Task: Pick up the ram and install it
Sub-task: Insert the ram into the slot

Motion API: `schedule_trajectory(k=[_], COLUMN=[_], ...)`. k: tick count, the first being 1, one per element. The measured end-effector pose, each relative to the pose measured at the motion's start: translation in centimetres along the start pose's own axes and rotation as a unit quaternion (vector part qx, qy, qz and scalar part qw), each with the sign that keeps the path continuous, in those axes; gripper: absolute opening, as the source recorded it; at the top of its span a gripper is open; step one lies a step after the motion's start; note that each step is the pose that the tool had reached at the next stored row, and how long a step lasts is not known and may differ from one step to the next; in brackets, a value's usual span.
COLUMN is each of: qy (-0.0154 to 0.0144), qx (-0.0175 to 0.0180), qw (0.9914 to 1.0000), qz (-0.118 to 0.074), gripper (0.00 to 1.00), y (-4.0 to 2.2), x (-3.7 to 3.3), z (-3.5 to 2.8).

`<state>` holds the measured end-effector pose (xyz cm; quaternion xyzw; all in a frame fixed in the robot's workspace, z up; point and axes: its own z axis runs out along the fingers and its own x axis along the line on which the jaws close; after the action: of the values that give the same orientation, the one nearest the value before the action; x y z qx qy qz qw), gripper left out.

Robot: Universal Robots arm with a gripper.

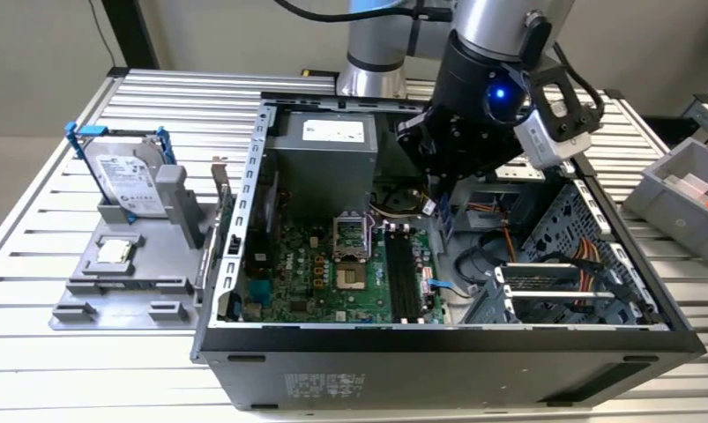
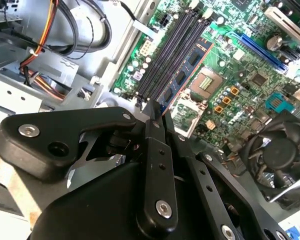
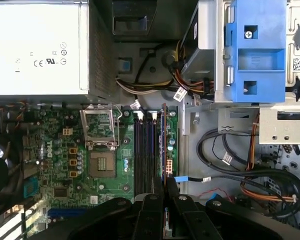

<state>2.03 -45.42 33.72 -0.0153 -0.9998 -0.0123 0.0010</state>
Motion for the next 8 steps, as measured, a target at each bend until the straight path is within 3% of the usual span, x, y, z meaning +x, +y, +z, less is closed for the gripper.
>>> schedule_trajectory(k=[8], qy=[-0.0001], qx=[0.0], qw=[0.99998], qz=[0.007], gripper=[0.0], y=[-0.02], x=[-0.01], z=[0.83])
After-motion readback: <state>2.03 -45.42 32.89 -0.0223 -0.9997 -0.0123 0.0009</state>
